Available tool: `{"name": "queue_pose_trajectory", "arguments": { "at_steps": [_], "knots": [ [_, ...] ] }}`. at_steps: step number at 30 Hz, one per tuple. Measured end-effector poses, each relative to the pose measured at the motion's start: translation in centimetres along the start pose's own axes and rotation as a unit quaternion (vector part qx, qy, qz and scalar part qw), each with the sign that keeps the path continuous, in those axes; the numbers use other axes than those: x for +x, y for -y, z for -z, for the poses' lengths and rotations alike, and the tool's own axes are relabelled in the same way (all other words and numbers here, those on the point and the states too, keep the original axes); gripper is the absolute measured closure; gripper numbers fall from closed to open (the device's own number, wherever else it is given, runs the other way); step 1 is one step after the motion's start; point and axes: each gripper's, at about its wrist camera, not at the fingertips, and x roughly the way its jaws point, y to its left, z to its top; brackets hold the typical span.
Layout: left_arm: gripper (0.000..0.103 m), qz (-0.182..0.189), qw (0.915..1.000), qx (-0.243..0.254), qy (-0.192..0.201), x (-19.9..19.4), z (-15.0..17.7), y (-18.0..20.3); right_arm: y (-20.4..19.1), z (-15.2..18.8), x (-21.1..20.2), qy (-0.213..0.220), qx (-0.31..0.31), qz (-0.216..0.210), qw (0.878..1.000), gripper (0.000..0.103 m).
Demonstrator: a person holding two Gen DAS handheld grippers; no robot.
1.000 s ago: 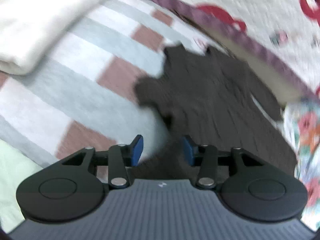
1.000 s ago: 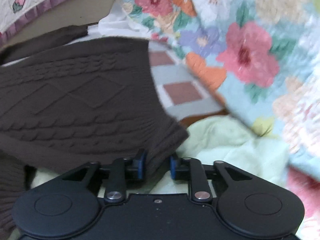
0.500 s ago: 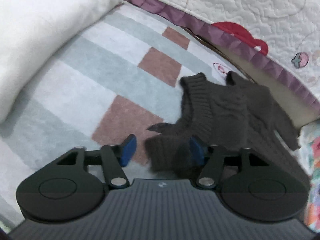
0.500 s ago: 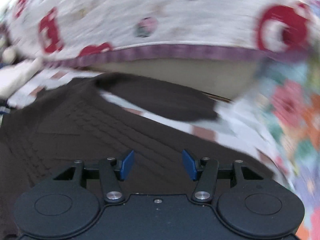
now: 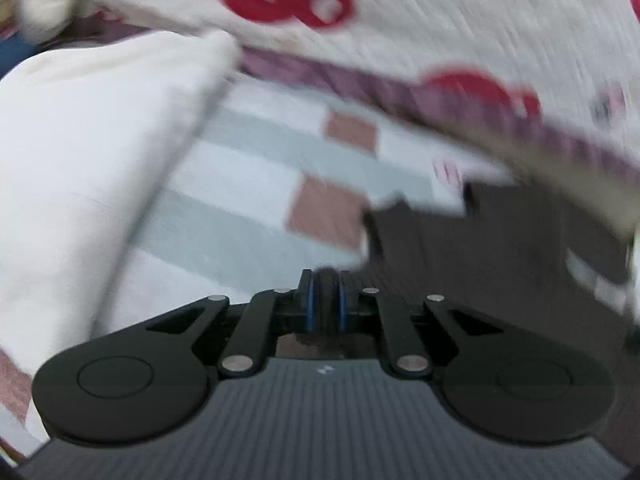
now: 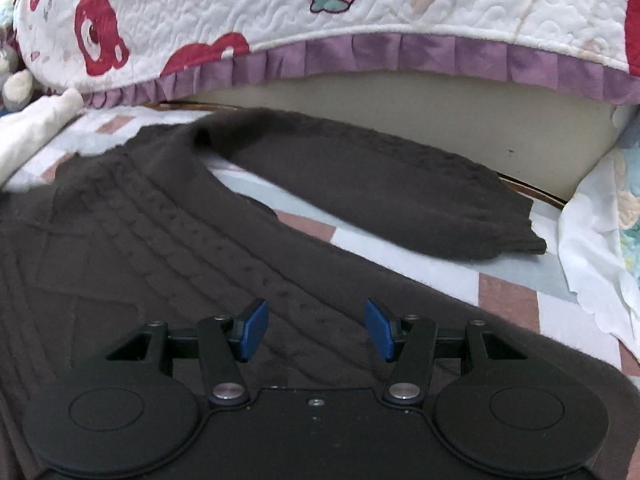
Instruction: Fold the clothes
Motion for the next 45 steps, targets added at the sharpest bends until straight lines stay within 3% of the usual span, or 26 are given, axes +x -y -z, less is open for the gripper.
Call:
{"name": "queue_pose_trajectory", "arguments": {
  "at_steps": [3,5,11,13,16,20,24,26,27,30,32,34,36,39,41,42,44,45],
  "knots": [
    [0.103,-0.078,0.9965,0.027,0.015,0.3,0.1,-0.2,1.1,0.1,0.1,0.0,0.013,0.002,1.0,0.044],
    [0.103,-0.096,0.9948,0.033,-0.004,1.1,0.7,-0.1,2.5,0.2,0.2,0.002,0.043,0.004,0.999,0.044],
    [0.093,-0.014,0.998,0.062,0.004,1.1,1.3,4.5,7.9,-0.4,1.5,0.021,0.152,0.022,0.988,0.044],
    [0.082,0.026,0.9969,0.074,0.007,1.8,0.9,7.0,10.2,-0.9,2.5,0.027,0.209,0.023,0.977,0.044],
    [0.075,0.075,0.994,0.08,0.001,3.2,0.4,10.4,13.4,-1.5,4.1,0.037,0.295,0.026,0.954,0.044],
    [0.075,0.087,0.9916,0.095,-0.007,5.2,0.2,14.3,14.6,-1.4,5.0,0.045,0.33,0.057,0.941,0.044],
    [0.075,0.1,0.9911,0.083,-0.028,6.6,0.8,15.4,15.4,-1.4,6.8,0.053,0.364,0.051,0.928,0.044],
    [0.075,0.093,0.9912,0.087,-0.036,7.5,1.1,15.8,15.2,-1.9,7.9,0.053,0.363,0.045,0.929,0.04],
    [0.075,0.086,0.9913,0.091,-0.04,8.0,1.1,16.1,14.9,-2.3,8.4,0.059,0.351,0.052,0.933,0.035],
    [0.075,0.073,0.9914,0.1,-0.043,8.6,1.4,16.5,13.3,-3.4,9.7,0.067,0.322,0.09,0.94,0.036],
    [0.075,0.073,0.9919,0.097,-0.038,8.3,1.6,16.0,12.4,-4.0,10.3,0.065,0.302,0.106,0.945,0.079],
    [0.075,0.073,0.9931,0.084,-0.038,7.9,1.6,14.9,12.2,-5.6,10.3,0.058,0.255,0.115,0.958,0.086],
    [0.075,0.069,0.9937,0.079,-0.039,7.5,1.4,13.5,12.6,-7.3,8.4,0.098,0.221,0.148,0.959,0.087],
    [0.075,0.054,0.9942,0.086,-0.033,6.7,1.3,11.5,14.3,-8.5,5.8,0.125,0.211,0.22,0.944,0.088],
    [0.075,0.046,0.9946,0.088,-0.032,6.4,1.2,10.2,15.7,-8.1,5.7,0.097,0.222,0.248,0.938,0.087],
    [0.075,0.041,0.9948,0.088,-0.031,6.2,1.1,9.5,16.3,-7.6,6.1,0.069,0.221,0.246,0.941,0.085],
    [0.073,0.035,0.9951,0.088,-0.029,6.0,1.0,8.3,16.4,-6.2,6.7,0.037,0.202,0.24,0.949,0.073],
    [0.07,0.033,0.9953,0.087,-0.027,5.9,0.8,7.6,16.4,-5.5,7.1,0.023,0.191,0.238,0.952,0.061]
  ]
}}
